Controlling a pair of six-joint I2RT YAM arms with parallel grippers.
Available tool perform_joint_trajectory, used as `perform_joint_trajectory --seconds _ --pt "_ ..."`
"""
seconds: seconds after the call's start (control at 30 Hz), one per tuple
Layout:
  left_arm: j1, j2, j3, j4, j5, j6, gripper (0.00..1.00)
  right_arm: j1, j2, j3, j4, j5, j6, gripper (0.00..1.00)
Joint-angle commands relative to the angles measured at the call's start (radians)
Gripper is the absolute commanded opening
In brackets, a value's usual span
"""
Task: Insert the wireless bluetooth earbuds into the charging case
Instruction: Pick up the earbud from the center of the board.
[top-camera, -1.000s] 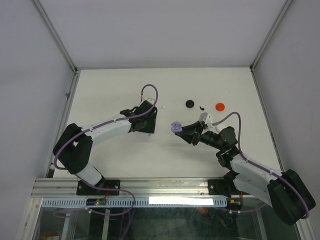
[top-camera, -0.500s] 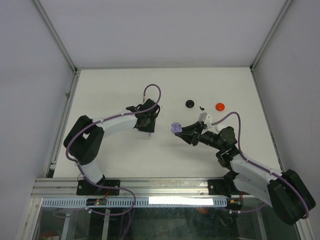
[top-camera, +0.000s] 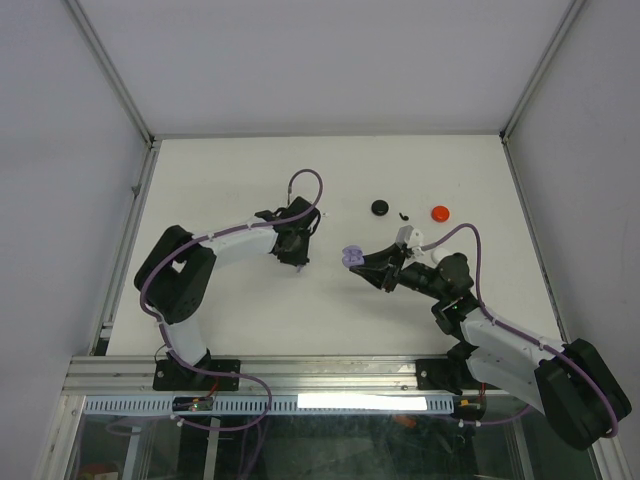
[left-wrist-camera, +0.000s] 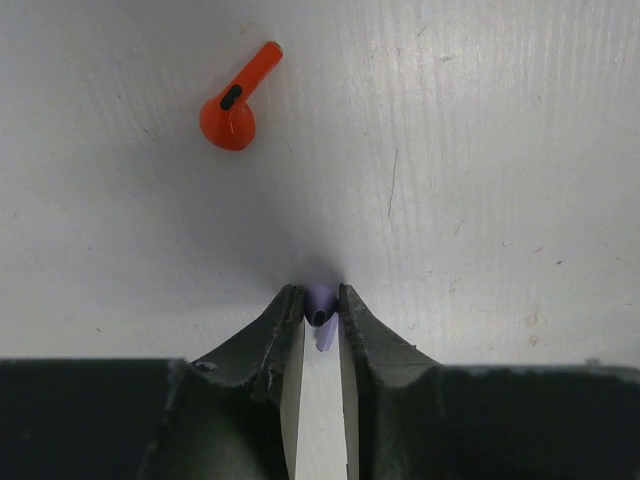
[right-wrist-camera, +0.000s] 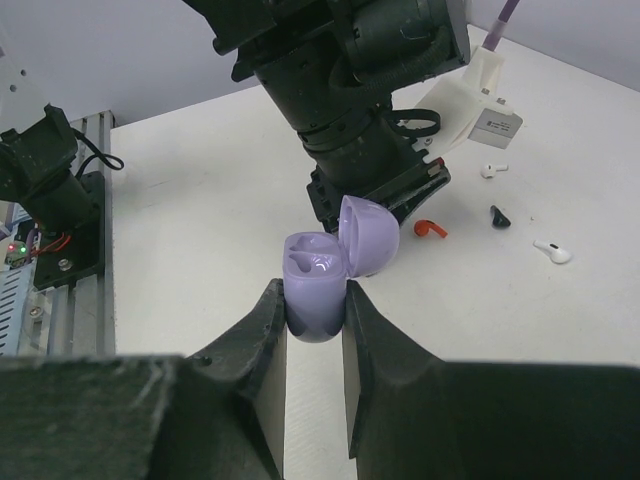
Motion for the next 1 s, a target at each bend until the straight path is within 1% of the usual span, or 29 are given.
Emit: perform_joint_trajectory --seconds 0.0,0.1,0.23,0.4,0.53,0.8,0.97 --pt "0.006 -0.007 0.019 -0.011 0.041 -0.015 0.16 0.008 -0.014 0.014 0.025 0.012 -0.024 0.00" --pt "0.005 -0.030 0.010 -0.012 0.038 -0.018 0.11 0.007 -0.018 0.017 0.017 0.012 -0.028 0.00" --pt "0.005 -0.085 0.000 -0.003 0.020 -0.014 0.08 0.007 -0.024 0.028 -0.005 0.020 -0.031 0.00" --pt "0.006 -0.203 -0.012 0.032 -0.017 -0.004 0.05 0.009 -0.016 0.053 -0.026 0.042 -0.031 0.00" --pt "0.004 -0.293 -0.015 0.062 -0.034 0.005 0.04 0.010 0.001 0.079 -0.016 0.046 -0.029 0.00" --pt "0.005 -0.488 -0.014 0.159 -0.008 0.046 0.04 0.013 0.042 0.123 0.083 0.057 -0.013 0.00" --pt "0.005 -0.600 -0.043 0.269 0.055 0.071 0.04 0.013 0.083 0.140 0.195 0.052 0.024 0.00"
